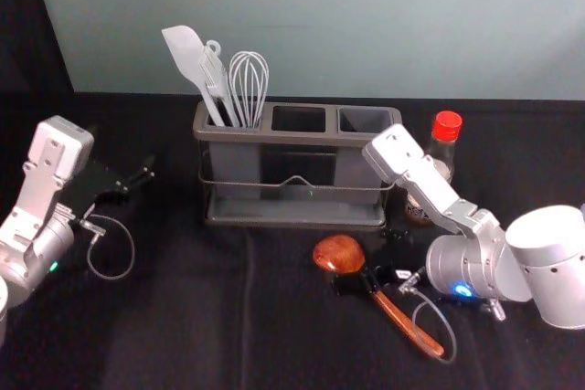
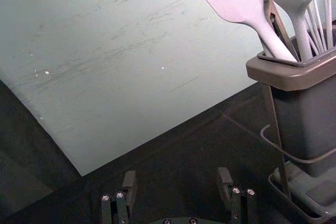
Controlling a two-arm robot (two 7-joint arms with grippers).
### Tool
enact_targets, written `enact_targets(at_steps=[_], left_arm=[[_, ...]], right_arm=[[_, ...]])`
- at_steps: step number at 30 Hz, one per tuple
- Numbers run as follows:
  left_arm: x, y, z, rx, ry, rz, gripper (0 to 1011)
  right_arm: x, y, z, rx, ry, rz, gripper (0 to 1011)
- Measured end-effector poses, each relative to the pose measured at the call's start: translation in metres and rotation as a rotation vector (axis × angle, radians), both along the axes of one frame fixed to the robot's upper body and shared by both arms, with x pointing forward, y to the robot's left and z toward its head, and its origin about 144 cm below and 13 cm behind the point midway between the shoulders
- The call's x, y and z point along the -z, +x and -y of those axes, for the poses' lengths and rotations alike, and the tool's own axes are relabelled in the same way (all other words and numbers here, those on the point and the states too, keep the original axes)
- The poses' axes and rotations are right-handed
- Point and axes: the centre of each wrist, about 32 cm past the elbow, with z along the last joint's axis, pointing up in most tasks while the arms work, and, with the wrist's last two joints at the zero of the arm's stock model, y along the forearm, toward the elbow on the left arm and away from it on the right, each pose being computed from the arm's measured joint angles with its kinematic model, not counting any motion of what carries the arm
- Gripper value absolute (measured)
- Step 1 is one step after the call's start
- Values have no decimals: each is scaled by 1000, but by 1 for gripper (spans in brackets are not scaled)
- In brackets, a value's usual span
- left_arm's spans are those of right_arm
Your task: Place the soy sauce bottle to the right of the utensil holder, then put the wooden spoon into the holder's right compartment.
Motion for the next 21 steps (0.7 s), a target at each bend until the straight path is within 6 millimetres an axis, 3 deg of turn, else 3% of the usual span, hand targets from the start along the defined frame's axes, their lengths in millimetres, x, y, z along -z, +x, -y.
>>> enact_targets(at_steps=[21], left_arm=[[0, 0, 0, 0, 0, 0, 1005]], right_arm=[[9, 9, -9, -11, -14, -3, 1003]])
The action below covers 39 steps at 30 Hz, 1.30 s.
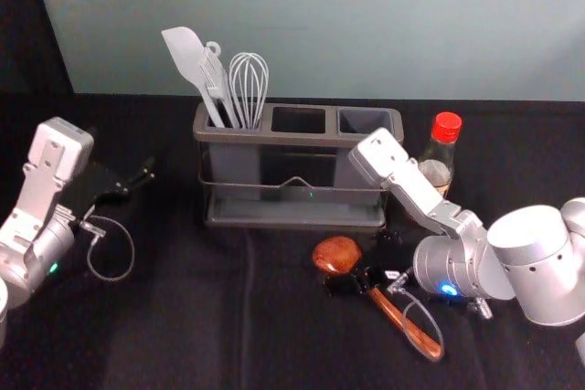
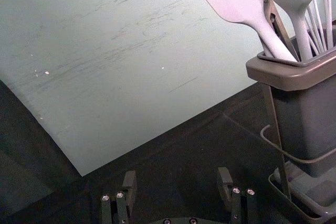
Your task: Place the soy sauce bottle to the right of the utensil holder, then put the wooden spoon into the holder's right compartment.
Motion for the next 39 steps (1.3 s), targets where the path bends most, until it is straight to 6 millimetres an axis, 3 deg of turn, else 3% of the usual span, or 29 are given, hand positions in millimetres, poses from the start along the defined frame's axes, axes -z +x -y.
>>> enact_targets(at_steps=[39], left_arm=[[0, 0, 0, 0, 0, 0, 1005]], right_arm=[[8, 3, -7, -19, -33, 51, 1003]])
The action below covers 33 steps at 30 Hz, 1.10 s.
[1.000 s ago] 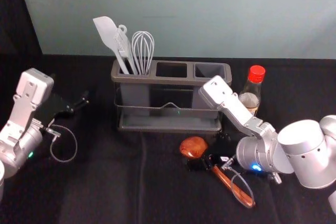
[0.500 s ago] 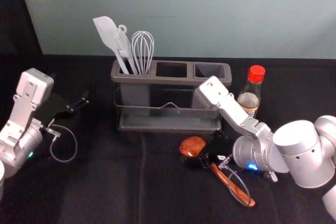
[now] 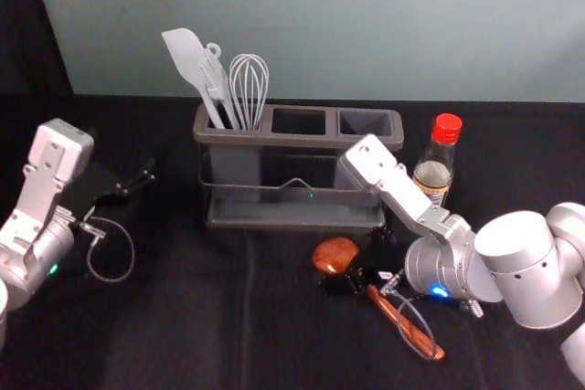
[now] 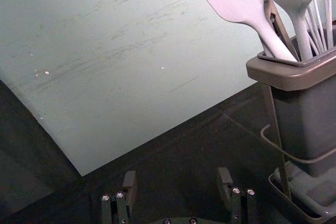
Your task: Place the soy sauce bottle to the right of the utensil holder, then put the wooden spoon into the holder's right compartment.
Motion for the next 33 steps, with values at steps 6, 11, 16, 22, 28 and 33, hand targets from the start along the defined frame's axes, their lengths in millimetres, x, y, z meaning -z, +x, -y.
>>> enact_targets(at_steps=[6, 11, 16, 22, 28, 33], left_arm=[[0, 0, 0, 0, 0, 0, 1005], [0, 0, 0, 0, 0, 0, 1005], [0, 0, 0, 0, 0, 0, 1005], [0, 0, 0, 0, 0, 0, 1005], [0, 0, 0, 0, 0, 0, 1005], [0, 0, 0, 0, 0, 0, 1005]], right_arm=[[0, 0, 0, 2, 1, -3, 982], [0, 0, 0, 3, 2, -4, 860], [-1, 0, 0, 4, 3, -5, 826], [-1, 0, 0, 4, 3, -5, 825], [-1, 0, 0, 4, 3, -6, 826], [-5, -4, 3, 1, 33, 33, 826]])
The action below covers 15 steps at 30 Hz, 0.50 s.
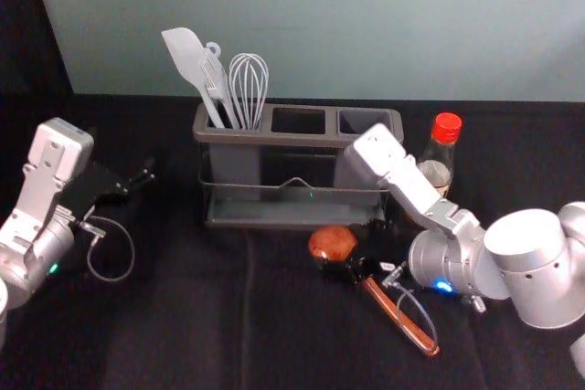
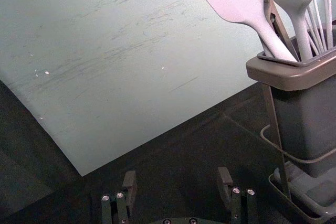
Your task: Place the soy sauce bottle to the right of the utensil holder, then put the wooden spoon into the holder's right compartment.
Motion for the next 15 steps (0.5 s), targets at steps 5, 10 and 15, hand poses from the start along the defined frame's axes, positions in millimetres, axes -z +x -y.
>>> enact_targets(at_steps=[5, 10, 15], left_arm=[[0, 0, 0, 0, 0, 0, 1005], [0, 0, 0, 0, 0, 0, 1005], [0, 0, 0, 0, 0, 0, 1005]], right_arm=[[-12, -8, 5, 2, 57, 79, 826], [-24, -19, 11, -22, 128, 183, 825], [-35, -31, 18, -54, 200, 281, 826]])
